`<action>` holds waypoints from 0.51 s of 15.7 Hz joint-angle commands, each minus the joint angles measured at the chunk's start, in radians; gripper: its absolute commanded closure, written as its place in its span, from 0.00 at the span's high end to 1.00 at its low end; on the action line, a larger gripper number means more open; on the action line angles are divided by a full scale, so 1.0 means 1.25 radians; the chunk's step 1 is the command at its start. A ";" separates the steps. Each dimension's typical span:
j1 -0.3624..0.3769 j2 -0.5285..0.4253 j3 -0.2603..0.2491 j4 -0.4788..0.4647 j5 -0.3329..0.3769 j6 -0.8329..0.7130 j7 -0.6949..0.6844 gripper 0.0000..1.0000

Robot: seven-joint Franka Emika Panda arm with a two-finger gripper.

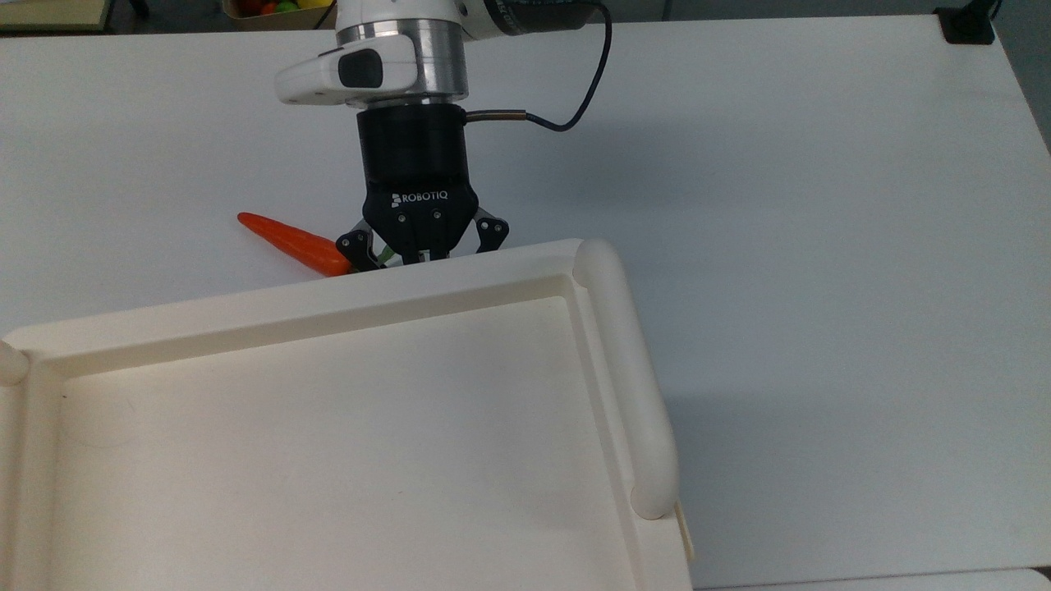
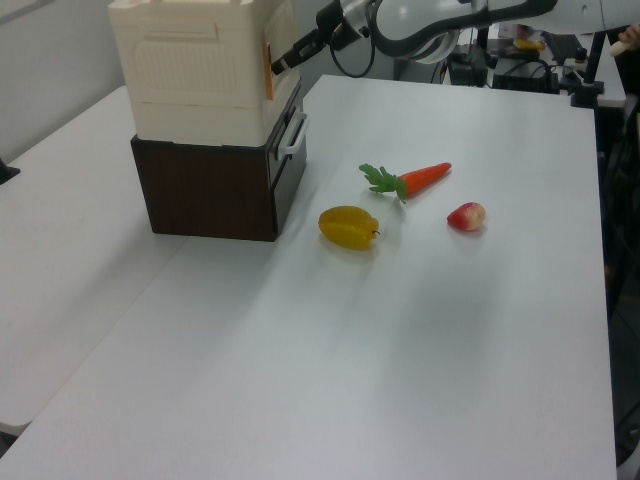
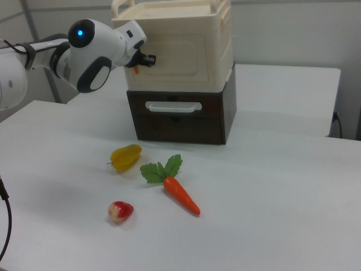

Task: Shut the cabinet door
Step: 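Lift the gripper away from the closed door and withdraw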

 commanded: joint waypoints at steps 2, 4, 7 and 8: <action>-0.008 -0.027 -0.001 -0.048 0.002 -0.014 0.012 0.03; -0.049 -0.050 0.002 -0.054 -0.002 -0.108 0.009 0.03; -0.132 -0.092 0.046 -0.040 -0.040 -0.313 0.014 0.03; -0.160 -0.116 0.066 -0.044 -0.060 -0.373 0.019 0.03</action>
